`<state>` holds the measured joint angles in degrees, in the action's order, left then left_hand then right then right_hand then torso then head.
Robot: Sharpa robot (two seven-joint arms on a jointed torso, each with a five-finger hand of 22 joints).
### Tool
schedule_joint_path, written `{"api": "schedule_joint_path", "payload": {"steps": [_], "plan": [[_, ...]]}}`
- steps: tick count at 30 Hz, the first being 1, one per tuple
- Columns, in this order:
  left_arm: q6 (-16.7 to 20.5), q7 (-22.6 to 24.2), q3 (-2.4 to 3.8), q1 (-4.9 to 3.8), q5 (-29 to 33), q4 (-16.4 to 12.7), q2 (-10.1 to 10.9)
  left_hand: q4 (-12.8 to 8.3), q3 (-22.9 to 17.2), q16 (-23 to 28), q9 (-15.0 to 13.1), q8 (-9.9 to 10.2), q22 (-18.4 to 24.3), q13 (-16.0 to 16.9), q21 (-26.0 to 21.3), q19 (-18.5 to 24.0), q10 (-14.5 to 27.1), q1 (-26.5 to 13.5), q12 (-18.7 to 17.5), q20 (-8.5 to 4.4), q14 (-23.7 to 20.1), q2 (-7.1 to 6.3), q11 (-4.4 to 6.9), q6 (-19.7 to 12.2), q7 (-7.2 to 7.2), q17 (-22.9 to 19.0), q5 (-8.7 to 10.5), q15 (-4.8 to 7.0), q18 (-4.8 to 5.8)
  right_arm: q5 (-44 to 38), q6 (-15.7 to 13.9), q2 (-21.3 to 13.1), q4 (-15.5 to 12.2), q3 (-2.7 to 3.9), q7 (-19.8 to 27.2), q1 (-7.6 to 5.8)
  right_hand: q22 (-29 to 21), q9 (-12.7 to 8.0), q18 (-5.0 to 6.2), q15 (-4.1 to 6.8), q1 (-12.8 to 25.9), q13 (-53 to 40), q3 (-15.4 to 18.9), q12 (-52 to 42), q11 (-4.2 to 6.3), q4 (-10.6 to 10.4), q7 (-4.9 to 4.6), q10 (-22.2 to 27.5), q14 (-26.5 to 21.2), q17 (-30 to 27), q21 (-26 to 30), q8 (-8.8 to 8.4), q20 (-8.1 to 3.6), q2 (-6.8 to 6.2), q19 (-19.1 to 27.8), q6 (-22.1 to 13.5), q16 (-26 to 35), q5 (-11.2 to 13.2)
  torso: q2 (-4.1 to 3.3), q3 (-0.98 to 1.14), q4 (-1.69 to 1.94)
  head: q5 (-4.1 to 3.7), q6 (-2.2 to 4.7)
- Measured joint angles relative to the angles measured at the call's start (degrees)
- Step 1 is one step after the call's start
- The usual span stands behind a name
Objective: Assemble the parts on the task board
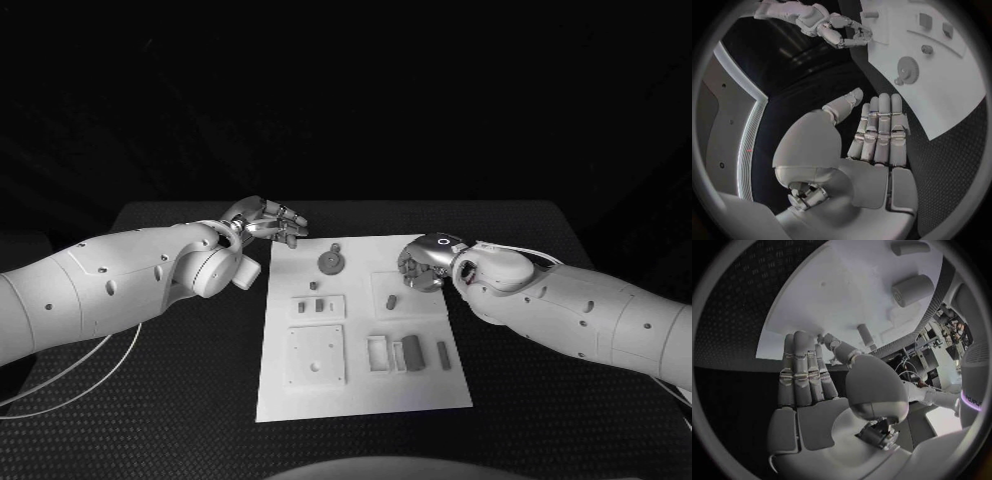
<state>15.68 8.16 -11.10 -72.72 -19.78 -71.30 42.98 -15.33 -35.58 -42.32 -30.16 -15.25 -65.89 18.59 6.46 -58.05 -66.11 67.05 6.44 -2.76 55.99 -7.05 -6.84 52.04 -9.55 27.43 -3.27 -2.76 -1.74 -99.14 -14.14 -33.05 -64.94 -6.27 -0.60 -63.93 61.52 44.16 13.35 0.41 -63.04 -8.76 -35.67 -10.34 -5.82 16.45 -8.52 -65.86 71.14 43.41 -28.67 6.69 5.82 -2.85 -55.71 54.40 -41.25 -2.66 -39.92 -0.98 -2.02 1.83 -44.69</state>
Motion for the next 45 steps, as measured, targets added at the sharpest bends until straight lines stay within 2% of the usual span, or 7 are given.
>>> {"api": "schedule_joint_path", "payload": {"steps": [16,18,28,37,45], "plan": [[-0.01,-0.02,0.00,0.00,0.06,0.06,0.07,-0.16,0.16,0.22,0.01,0.00,0.05,0.01,-0.21,-0.22,0.00,0.00,0.00,-0.22,0.00,0.00,0.00,0.00,0.00,0.11,0.00,0.00,0.04,-3.48,-0.55,0.14,-0.60,-0.18,-1.48,0.19,1.65,0.56,0.00,1.02,-0.23,-0.20,-1.03,-0.29,1.43,0.07,1.25,-3.47,0.44,2.40,-1.52,1.41,-0.60,0.22,-1.01,2.90,-2.35,0.00,0.04,0.02,-0.04,-0.01,-0.31],[-0.01,-0.02,0.00,0.00,0.06,0.08,0.06,-0.16,0.16,0.22,0.01,-0.22,0.05,0.00,-0.21,-0.22,0.00,0.00,0.00,-0.22,0.00,0.00,0.00,0.00,0.00,0.10,0.00,0.00,0.05,-3.83,-0.64,0.14,-0.76,-0.20,-1.65,0.24,1.75,0.59,-0.01,1.13,-0.41,-0.29,-1.11,-0.46,1.22,0.16,1.06,-3.67,0.34,2.62,-1.53,1.43,-0.60,0.04,-1.01,3.09,-2.35,0.00,0.04,0.02,-0.04,-0.01,-0.33],[0.00,-0.02,0.00,0.00,0.07,0.23,0.08,-0.16,0.16,0.22,0.01,-0.22,0.10,0.01,-0.21,-0.43,0.00,0.00,0.00,-0.01,0.00,0.00,0.00,0.01,-0.01,0.21,0.00,0.00,0.05,-5.09,-1.64,-0.14,-1.47,-0.35,-2.58,0.46,2.15,0.80,0.00,1.14,-0.48,-0.18,-1.18,-0.51,1.50,0.23,1.53,-4.20,0.35,3.24,-1.84,1.74,-0.81,-0.03,-1.22,3.57,-2.94,0.00,0.04,0.04,-0.04,0.07,-0.34],[0.03,-0.01,0.00,0.00,0.08,0.54,0.03,-0.16,0.16,0.22,0.01,-0.22,0.09,0.01,-0.21,-0.42,0.00,0.00,0.21,-0.01,0.00,0.00,0.00,0.01,-0.01,0.26,0.00,0.00,0.05,-5.63,-2.69,-0.35,-2.11,-0.48,-3.37,0.70,2.36,0.99,-0.01,1.31,-0.70,-0.23,-1.34,-0.49,1.63,0.07,1.35,-4.48,0.53,3.52,-2.06,1.78,-0.80,-0.25,-1.62,3.76,-3.30,0.00,0.04,0.04,-0.04,0.22,-0.39],[0.04,-0.01,0.01,0.00,0.12,0.71,0.00,-0.16,0.16,0.44,0.01,-0.22,0.14,0.01,-0.20,-0.55,0.00,0.00,0.21,-0.14,0.42,0.00,0.00,0.01,-0.01,0.32,0.00,0.00,0.06,-5.73,-3.11,-0.85,-3.02,-0.38,-3.97,0.88,2.71,1.11,-0.01,1.61,-1.15,-0.37,-1.50,-0.44,1.85,0.24,1.64,-4.69,0.42,3.88,-2.29,2.00,-0.93,-0.25,-1.74,4.06,-3.68,0.00,0.04,0.03,-0.04,0.30,-0.32]]}}
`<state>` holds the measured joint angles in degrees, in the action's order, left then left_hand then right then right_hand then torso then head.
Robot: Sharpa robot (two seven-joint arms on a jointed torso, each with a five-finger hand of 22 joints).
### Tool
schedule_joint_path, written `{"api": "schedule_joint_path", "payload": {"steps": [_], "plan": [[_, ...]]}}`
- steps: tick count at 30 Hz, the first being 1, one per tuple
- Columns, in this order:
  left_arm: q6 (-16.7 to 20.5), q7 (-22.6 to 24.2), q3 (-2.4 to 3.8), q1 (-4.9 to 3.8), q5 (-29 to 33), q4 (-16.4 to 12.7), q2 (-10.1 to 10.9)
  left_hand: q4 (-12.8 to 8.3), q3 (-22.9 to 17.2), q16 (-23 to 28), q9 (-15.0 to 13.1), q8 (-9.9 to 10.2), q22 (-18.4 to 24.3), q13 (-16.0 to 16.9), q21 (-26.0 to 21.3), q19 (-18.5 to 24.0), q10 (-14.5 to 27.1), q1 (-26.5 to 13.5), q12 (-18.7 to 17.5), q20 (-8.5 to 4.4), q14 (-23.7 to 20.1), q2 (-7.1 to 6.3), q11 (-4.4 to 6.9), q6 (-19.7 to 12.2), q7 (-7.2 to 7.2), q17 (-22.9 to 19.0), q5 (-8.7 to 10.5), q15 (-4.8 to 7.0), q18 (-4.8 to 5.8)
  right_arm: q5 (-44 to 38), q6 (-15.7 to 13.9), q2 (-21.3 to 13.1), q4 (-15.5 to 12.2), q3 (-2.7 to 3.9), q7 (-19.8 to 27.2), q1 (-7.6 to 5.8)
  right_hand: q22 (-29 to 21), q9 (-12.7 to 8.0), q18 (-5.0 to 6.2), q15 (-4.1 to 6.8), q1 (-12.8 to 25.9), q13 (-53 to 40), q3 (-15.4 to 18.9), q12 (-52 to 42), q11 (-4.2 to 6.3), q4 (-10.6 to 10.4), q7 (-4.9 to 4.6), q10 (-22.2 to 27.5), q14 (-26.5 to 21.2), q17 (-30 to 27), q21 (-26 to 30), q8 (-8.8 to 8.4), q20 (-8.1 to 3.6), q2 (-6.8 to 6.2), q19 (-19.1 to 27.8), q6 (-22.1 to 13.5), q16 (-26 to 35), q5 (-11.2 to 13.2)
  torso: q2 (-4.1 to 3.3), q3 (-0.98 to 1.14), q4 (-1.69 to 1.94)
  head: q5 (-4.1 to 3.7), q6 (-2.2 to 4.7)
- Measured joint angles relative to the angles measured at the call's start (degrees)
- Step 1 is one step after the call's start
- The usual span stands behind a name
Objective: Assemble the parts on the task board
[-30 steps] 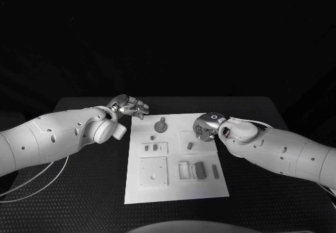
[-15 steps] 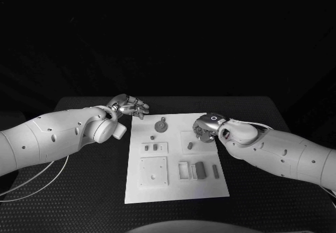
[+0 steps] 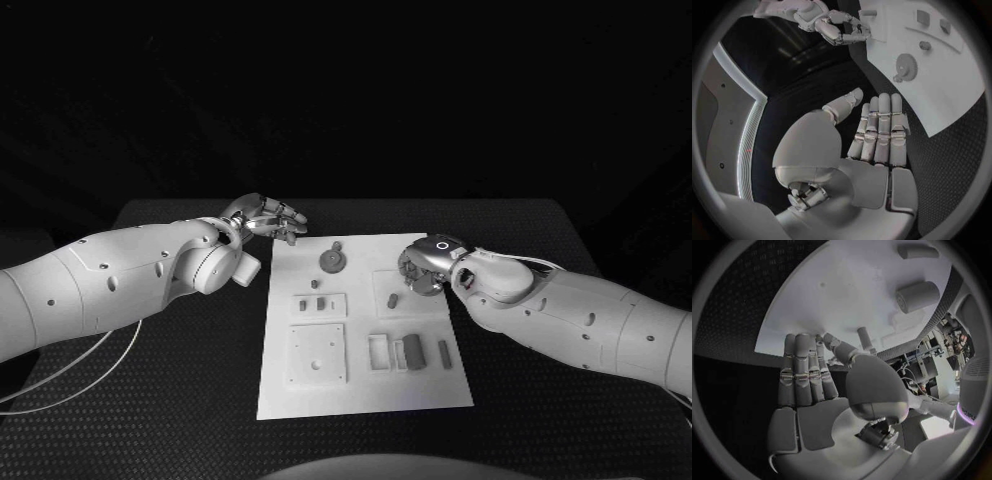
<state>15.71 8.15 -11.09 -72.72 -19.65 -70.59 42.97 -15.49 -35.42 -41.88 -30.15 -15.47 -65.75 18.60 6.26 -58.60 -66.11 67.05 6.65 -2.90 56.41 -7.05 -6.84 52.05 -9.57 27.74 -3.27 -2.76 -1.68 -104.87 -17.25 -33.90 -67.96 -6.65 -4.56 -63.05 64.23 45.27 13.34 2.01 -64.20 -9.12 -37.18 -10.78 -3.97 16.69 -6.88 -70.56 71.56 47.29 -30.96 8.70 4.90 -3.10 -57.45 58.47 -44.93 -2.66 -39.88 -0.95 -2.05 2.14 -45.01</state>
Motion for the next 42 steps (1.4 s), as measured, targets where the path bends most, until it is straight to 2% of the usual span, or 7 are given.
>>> {"api": "schedule_joint_path", "payload": {"steps": [5,8,11,12,17,30,42], "plan": [[0.01,0.01,0.00,0.00,0.05,0.18,-0.03,0.00,0.00,0.00,0.00,0.00,0.00,0.00,-0.22,-0.08,0.00,0.00,0.00,-0.08,0.00,0.00,0.00,0.00,0.00,0.05,0.00,0.00,0.08,0.01,-0.20,-0.22,-0.38,0.08,-0.14,0.08,0.36,0.29,0.00,0.19,0.00,-0.14,0.00,0.00,0.12,0.00,0.07,-0.55,0.19,0.35,-0.42,0.03,-0.02,0.00,-0.42,0.08,-0.34,0.00,-0.01,0.00,0.00,0.04,0.03],[0.02,0.02,0.00,0.00,0.10,0.24,-0.04,0.00,0.00,0.00,0.00,0.00,0.03,0.00,-0.22,-0.08,0.00,0.00,0.00,-0.08,0.00,0.00,0.00,0.01,-0.01,0.07,0.00,0.00,0.09,0.03,-0.32,-0.30,-0.56,0.12,-0.26,0.08,0.75,0.46,0.00,0.49,-0.31,-0.22,-0.06,-0.31,0.60,-0.07,0.13,-1.03,0.49,0.85,-0.99,0.27,-0.19,-0.16,-0.60,0.54,-0.93,0.00,-0.01,-0.01,0.00,0.04,0.01],[0.02,0.02,0.00,0.00,0.17,0.33,-0.07,0.00,0.00,0.00,0.00,-0.09,0.05,0.00,-0.22,-0.08,0.00,0.00,0.00,-0.08,0.00,0.00,0.00,0.01,-0.01,0.07,0.00,0.00,0.10,0.04,-0.57,-0.41,-0.83,0.19,-0.38,0.06,1.14,0.76,0.29,0.53,-0.82,-0.48,-0.33,-0.34,0.40,0.00,0.14,-1.23,0.53,1.45,-1.09,0.48,-0.19,-0.21,-0.60,0.55,-1.55,0.00,-0.01,0.00,-0.01,0.04,-0.02],[0.02,0.03,0.00,0.00,0.20,0.33,-0.08,0.00,0.00,0.00,0.00,-0.23,0.05,0.00,-0.22,-0.08,0.00,0.00,0.00,-0.08,0.00,0.00,0.00,0.01,-0.01,0.12,0.00,0.00,0.10,0.04,-0.63,-0.42,-0.90,0.20,-0.45,0.05,1.19,0.80,0.89,0.53,-1.03,-0.50,-0.69,-0.34,0.52,0.00,0.14,-1.35,0.53,1.58,-1.09,0.49,-0.30,-0.03,-0.71,0.55,-1.65,0.00,-0.01,-0.01,-0.01,0.04,-0.02],[0.03,0.03,0.00,-0.01,0.31,0.34,-0.14,0.00,0.00,0.00,0.00,-0.23,0.05,0.00,-0.22,-0.08,0.00,0.00,0.00,-0.08,0.00,0.00,0.00,0.02,-0.02,0.13,0.00,0.00,0.11,0.03,-0.82,-0.35,-1.03,0.23,-0.77,-0.03,2.22,1.68,0.90,0.75,-2.10,-1.37,-5.90,-0.89,0.88,-1.15,0.14,-1.97,0.30,3.12,-2.10,0.82,-0.30,-1.08,-1.32,0.55,-3.18,0.28,-0.02,-0.01,-0.01,0.04,-0.03],[0.02,0.05,0.01,-0.02,0.47,0.54,-0.14,0.00,0.00,0.00,0.00,-0.23,0.10,0.00,-0.22,-0.08,0.00,-0.20,0.00,-0.08,0.20,0.20,0.00,0.02,-0.02,0.18,0.00,0.20,0.36,-0.02,-1.07,-1.11,-2.01,0.34,-1.07,-0.23,2.98,2.41,0.88,1.04,-1.87,-2.33,-7.07,-1.18,0.89,-1.39,0.13,-1.97,0.41,3.84,-2.68,1.11,-0.51,-1.75,-1.54,0.54,-3.87,0.22,-0.02,-0.01,0.00,-0.10,-0.15],[0.02,0.05,0.01,-0.04,0.56,0.59,-0.01,0.15,0.15,0.00,0.01,-0.23,0.09,0.00,-0.22,-0.49,0.00,-0.20,0.00,-0.08,0.20,0.20,0.00,0.03,-0.03,0.25,0.00,0.20,0.39,0.72,-2.37,-4.18,-6.78,1.69,-0.75,-1.65,3.14,2.60,0.86,1.03,-1.64,-2.61,-7.20,-1.41,0.90,-1.51,0.13,-1.94,0.42,3.94,-2.88,1.11,-0.69,-1.99,-1.72,0.53,-4.05,0.22,0.01,-0.02,-0.03,0.02,-0.15]]}}
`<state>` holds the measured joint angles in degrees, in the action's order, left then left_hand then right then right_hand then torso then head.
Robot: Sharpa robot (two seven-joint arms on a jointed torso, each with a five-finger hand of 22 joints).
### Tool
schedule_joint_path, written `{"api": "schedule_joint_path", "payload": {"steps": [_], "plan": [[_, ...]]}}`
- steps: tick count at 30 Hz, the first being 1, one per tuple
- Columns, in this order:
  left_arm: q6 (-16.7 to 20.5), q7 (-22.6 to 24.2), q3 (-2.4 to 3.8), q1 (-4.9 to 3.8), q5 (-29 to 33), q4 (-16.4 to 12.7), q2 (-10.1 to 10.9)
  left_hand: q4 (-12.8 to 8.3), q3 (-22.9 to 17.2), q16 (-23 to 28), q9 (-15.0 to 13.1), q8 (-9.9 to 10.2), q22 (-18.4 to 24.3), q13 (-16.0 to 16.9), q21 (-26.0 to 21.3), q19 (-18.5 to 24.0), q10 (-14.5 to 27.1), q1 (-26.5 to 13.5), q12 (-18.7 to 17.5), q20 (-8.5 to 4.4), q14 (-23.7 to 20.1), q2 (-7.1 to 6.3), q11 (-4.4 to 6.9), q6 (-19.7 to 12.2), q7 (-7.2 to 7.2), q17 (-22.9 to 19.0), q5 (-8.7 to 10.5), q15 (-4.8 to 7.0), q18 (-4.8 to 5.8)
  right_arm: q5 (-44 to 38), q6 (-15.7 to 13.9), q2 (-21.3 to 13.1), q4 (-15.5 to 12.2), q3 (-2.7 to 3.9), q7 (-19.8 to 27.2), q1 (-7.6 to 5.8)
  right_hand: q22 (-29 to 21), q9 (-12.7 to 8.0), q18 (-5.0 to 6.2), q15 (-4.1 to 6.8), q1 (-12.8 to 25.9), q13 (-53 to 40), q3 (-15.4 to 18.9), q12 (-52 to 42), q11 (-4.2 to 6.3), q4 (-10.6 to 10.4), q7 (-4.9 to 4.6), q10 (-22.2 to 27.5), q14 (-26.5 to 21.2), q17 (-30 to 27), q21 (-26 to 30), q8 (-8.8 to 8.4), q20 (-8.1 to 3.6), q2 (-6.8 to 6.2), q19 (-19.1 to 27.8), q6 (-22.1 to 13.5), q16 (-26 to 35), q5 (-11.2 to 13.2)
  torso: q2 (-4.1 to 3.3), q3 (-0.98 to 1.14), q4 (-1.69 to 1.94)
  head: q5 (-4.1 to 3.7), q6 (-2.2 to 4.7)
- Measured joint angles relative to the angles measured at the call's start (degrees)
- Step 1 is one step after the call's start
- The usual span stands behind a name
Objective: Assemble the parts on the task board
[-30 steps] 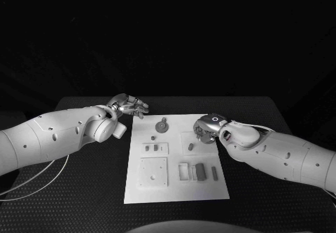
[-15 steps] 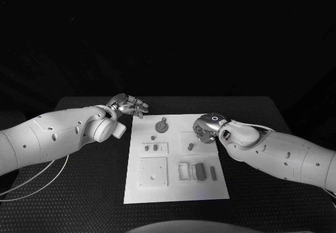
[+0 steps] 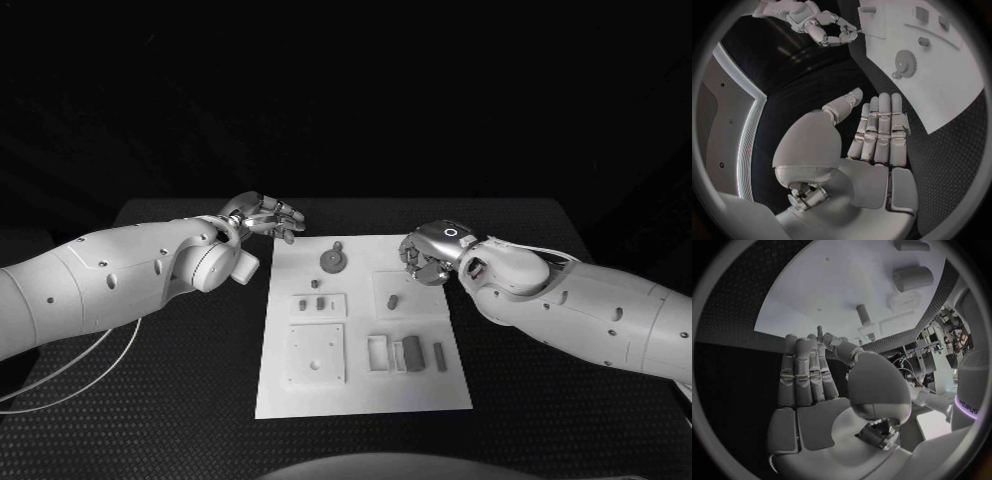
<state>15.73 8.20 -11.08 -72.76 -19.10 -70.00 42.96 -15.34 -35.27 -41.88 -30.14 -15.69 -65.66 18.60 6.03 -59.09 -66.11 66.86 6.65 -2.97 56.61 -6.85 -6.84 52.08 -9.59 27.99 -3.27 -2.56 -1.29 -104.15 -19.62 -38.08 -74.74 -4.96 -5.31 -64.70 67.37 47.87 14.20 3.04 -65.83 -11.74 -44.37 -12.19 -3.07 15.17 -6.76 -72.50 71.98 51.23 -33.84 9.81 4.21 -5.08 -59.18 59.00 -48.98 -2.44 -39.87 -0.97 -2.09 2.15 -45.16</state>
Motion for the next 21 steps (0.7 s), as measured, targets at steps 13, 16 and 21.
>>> {"api": "schedule_joint_path", "payload": {"steps": [13,16,21], "plan": [[0.04,0.12,0.00,-0.06,0.24,-0.11,0.13,0.00,0.00,0.00,0.05,0.00,0.05,0.00,0.00,0.00,0.00,0.00,0.19,0.00,0.00,0.00,0.00,0.00,0.00,0.09,0.00,0.00,0.00,3.34,-5.33,-0.71,-6.51,0.16,2.33,0.06,0.09,0.19,0.00,-0.03,0.15,-0.25,-0.16,0.00,0.00,-0.16,0.00,0.01,0.01,0.11,0.00,-0.01,0.00,-0.15,0.00,0.00,0.00,0.01,0.02,0.01,-0.01,0.63,-0.03],[0.10,0.23,0.00,-0.06,0.38,-0.12,0.19,0.00,0.00,0.22,0.05,0.00,0.06,0.00,-0.22,0.00,0.00,0.00,0.19,0.00,0.00,0.00,0.00,0.00,0.00,0.10,0.00,0.00,0.00,4.19,-5.88,-0.07,-8.24,0.15,2.99,0.37,0.15,0.18,0.00,-0.11,0.23,-0.25,-0.16,0.00,0.00,-0.16,0.00,0.01,0.08,0.11,0.00,-0.01,0.00,-0.23,0.00,0.00,0.00,0.01,0.02,0.01,-0.01,0.88,0.02],[0.32,0.53,0.00,-0.07,0.62,-0.11,0.19,0.00,0.00,0.22,0.05,0.00,0.10,0.00,-0.22,0.00,0.00,0.00,0.19,0.00,0.00,0.00,0.00,0.00,0.00,0.15,0.00,0.00,0.01,5.09,-6.08,1.51,-10.21,-0.40,3.87,1.35,0.15,0.26,0.00,-0.12,0.30,-0.32,-0.31,0.00,0.00,-0.32,0.00,0.02,0.09,0.11,0.00,-0.01,0.00,-0.30,0.00,0.00,0.00,0.01,0.02,0.01,-0.01,1.19,0.11]]}}
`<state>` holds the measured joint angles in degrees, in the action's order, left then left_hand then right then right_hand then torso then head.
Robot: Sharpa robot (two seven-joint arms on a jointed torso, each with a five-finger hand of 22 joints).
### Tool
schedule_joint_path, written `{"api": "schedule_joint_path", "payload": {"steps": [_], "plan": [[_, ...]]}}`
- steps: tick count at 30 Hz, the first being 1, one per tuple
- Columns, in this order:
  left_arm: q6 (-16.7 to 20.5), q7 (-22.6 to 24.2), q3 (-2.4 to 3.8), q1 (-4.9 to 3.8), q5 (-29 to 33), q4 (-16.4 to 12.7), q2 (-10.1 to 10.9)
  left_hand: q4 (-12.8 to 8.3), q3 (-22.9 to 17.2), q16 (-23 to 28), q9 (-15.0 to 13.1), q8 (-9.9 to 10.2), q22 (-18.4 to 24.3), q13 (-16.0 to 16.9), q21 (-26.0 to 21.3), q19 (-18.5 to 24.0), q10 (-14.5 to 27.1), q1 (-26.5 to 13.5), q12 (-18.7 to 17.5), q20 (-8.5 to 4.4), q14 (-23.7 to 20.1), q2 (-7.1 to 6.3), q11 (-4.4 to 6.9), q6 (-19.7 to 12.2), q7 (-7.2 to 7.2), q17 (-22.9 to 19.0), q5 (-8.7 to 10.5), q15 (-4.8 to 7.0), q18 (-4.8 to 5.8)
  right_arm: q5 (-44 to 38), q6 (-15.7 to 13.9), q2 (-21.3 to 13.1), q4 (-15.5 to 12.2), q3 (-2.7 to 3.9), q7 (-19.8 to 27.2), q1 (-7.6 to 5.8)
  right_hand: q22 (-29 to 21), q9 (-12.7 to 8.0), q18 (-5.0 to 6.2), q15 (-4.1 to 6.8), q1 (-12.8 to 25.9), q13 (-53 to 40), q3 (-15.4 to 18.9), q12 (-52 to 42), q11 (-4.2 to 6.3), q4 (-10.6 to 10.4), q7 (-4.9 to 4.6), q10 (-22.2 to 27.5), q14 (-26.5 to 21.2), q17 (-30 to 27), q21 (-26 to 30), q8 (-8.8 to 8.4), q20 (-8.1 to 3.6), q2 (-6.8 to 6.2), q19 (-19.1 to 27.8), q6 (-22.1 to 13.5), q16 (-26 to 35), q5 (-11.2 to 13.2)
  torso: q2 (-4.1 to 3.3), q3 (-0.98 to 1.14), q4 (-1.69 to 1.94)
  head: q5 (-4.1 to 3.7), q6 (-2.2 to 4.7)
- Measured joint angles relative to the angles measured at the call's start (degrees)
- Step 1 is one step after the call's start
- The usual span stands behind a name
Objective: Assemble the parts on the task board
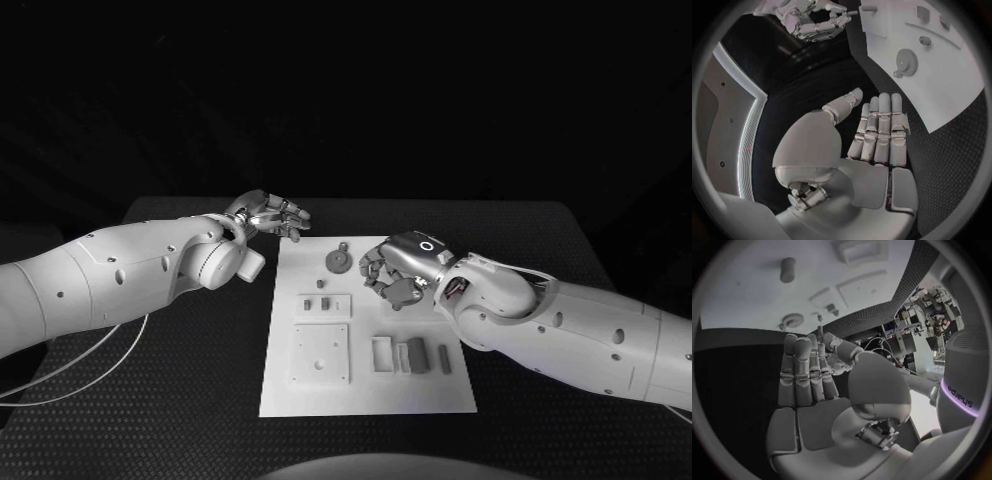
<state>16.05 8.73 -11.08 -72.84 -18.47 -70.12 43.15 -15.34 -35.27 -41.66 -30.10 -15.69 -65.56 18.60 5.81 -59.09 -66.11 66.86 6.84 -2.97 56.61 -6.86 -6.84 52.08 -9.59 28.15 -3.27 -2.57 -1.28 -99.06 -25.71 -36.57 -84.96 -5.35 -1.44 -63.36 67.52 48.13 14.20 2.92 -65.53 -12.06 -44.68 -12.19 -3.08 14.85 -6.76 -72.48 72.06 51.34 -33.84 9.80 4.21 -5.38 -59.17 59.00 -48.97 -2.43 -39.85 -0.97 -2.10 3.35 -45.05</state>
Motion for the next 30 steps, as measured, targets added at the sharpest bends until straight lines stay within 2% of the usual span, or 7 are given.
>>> {"api": "schedule_joint_path", "payload": {"steps": [5,13,21,30], "plan": [[0.19,0.22,0.00,-0.01,0.20,0.03,-0.07,0.00,0.00,0.00,0.00,-0.24,0.00,0.00,0.00,0.00,-0.21,0.00,0.00,0.00,0.32,0.00,0.20,0.00,0.00,0.11,0.00,0.08,0.00,0.36,0.22,1.44,-0.73,-1.14,0.58,0.89,0.00,0.02,0.00,0.12,0.07,-0.06,0.00,0.00,0.00,0.00,0.00,0.00,-0.14,0.00,0.00,0.00,0.00,-0.07,0.00,0.00,0.00,0.00,0.00,-0.01,0.01,0.31,0.01],[0.39,0.38,0.00,-0.05,0.35,0.03,-0.16,0.00,0.00,0.00,0.00,-0.24,0.05,0.00,0.00,-0.20,-0.21,0.00,0.20,-0.20,0.41,0.00,0.20,0.00,0.00,0.19,0.00,0.00,0.06,0.06,1.44,4.23,-0.61,-2.31,1.21,3.39,0.06,0.06,0.00,0.19,0.07,-0.15,-0.15,0.01,0.00,-0.16,0.00,0.01,-0.23,-0.01,0.00,0.00,0.00,-0.07,0.00,0.00,0.00,0.01,-0.02,-0.03,0.07,0.84,-0.19],[0.45,0.48,0.00,-0.06,0.44,0.09,-0.36,0.00,0.00,0.00,0.04,-0.24,0.04,0.00,0.00,-0.20,-0.21,0.00,0.20,-0.20,0.41,0.00,0.20,0.00,0.00,0.23,0.00,0.00,0.06,-1.10,2.58,6.32,1.45,-2.70,1.64,5.16,0.06,0.13,0.00,0.12,0.07,-0.18,-0.25,0.01,0.00,-0.06,0.00,0.02,-0.30,-0.02,0.00,-0.01,0.01,-0.07,0.01,-0.01,0.00,0.05,-0.04,-0.03,0.10,1.28,-0.36],[0.47,0.57,0.00,-0.07,0.50,0.20,-0.64,0.00,0.00,0.00,0.04,-0.24,0.04,-0.05,0.00,-0.20,-0.21,0.00,0.20,-0.20,0.40,0.00,0.20,0.00,0.00,0.28,0.00,0.00,0.07,-2.82,3.32,7.54,3.05,-2.94,1.69,5.99,0.12,0.20,0.00,0.09,0.12,-0.28,-0.32,0.02,0.00,0.01,0.00,0.02,-0.31,-0.02,0.00,-0.01,0.01,-0.12,0.01,-0.01,0.00,0.05,-0.06,-0.03,0.10,1.53,-0.53]]}}
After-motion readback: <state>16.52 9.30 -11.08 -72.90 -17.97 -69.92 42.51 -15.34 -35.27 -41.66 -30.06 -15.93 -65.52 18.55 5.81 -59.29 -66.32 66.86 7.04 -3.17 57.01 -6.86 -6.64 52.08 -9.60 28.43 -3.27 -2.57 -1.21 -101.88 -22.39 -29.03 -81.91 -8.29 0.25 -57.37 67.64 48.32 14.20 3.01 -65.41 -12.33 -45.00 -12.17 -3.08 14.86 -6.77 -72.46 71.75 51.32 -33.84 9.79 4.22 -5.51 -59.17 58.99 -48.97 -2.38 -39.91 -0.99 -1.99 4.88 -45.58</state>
